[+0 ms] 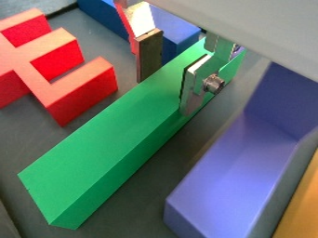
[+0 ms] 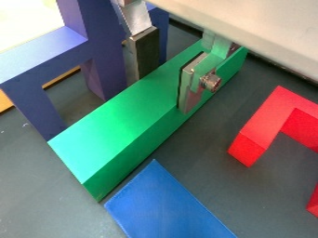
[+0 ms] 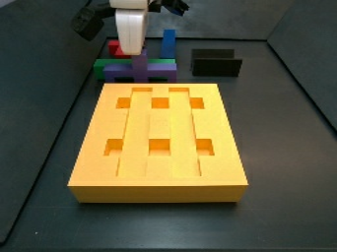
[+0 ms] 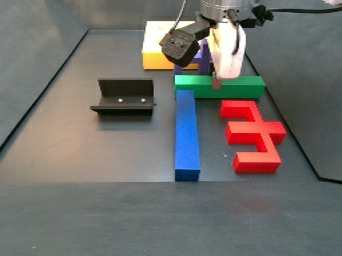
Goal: Pick up the green object. Move up. Move to above the board. Insert the green object.
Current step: Pick up the green object, then move up.
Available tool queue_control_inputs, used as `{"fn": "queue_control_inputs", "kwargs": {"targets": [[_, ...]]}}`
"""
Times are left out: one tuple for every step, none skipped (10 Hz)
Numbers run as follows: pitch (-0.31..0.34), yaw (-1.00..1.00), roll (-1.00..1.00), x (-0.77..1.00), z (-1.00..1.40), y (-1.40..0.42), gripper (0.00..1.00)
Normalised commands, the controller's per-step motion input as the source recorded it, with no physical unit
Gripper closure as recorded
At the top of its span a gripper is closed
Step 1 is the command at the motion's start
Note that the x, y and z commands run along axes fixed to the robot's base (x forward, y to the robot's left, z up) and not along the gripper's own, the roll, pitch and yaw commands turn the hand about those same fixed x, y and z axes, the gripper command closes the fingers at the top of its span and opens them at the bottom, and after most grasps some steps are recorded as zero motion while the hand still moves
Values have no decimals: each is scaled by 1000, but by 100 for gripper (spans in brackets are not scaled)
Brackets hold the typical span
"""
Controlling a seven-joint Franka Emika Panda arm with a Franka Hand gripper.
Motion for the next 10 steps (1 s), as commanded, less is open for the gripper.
{"fn": "queue_control_inputs", "kwargs": {"targets": [[0, 0, 0, 0, 0, 0, 100], [0, 0, 0, 0, 0, 0, 100], [0, 0, 0, 0, 0, 0, 100], [0, 0, 0, 0, 0, 0, 100], [0, 0, 0, 0, 0, 0, 100], [0, 0, 0, 0, 0, 0, 100], [0, 0, 0, 0, 0, 0, 100], [0, 0, 0, 0, 833, 0, 100], [7, 3, 4, -26, 830, 47, 100], [37, -5, -6, -82, 675, 40, 100]]}}
